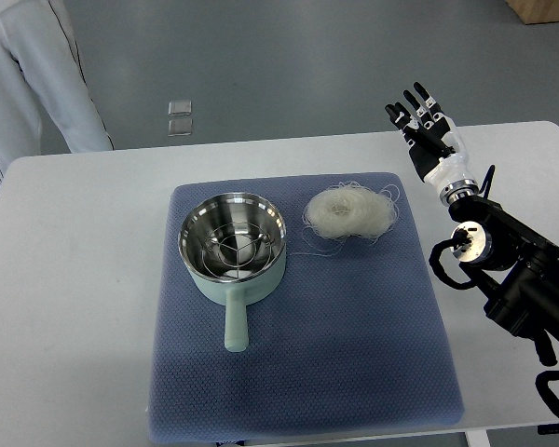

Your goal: Put vermicelli into pot with right hand

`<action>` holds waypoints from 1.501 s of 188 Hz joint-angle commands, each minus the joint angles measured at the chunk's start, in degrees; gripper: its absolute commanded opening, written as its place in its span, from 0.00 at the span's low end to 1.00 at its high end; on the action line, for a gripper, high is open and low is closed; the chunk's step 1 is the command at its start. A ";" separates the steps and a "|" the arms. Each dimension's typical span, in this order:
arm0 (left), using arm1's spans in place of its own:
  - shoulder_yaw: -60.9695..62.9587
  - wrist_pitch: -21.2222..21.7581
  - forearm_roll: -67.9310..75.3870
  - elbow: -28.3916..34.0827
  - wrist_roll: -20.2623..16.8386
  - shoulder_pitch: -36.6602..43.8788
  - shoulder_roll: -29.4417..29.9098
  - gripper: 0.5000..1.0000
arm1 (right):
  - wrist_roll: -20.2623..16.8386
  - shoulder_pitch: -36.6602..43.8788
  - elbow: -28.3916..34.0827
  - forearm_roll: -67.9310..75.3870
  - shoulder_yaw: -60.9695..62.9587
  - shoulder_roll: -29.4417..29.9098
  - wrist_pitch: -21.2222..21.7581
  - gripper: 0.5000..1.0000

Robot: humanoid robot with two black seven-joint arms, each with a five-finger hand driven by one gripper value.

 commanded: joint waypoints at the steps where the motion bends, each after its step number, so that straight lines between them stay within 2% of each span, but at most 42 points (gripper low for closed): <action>1: 0.00 -0.06 0.00 -0.06 0.00 0.00 0.00 1.00 | 0.00 0.09 0.00 0.00 -0.11 0.17 -0.17 0.86; 123: 0.00 0.02 0.00 0.03 0.00 -0.79 0.00 1.00 | -0.09 0.62 0.53 -1.67 -1.26 -1.06 0.09 0.86; 173: 0.00 -0.06 0.00 0.03 0.00 -0.79 0.00 1.00 | -0.09 1.67 3.96 -10.90 -1.70 -5.20 0.27 0.86; 217: 0.00 -0.06 0.00 -0.06 0.00 -0.79 0.00 1.00 | -0.27 5.54 7.91 -30.32 -10.75 -12.49 0.53 0.86; 230: 0.00 -0.06 0.00 -0.06 0.00 -0.79 0.00 1.00 | -0.27 6.86 8.61 -35.60 -13.21 -14.60 1.50 0.86; 256: 0.00 -0.06 0.00 -0.06 0.00 -0.79 0.00 1.00 | -0.09 10.72 10.64 -46.14 -16.72 -20.66 6.77 0.86; 282: -0.09 0.02 0.00 -0.06 0.00 -0.79 0.00 1.00 | 0.00 13.45 11.95 -52.38 -18.31 -22.60 10.81 0.86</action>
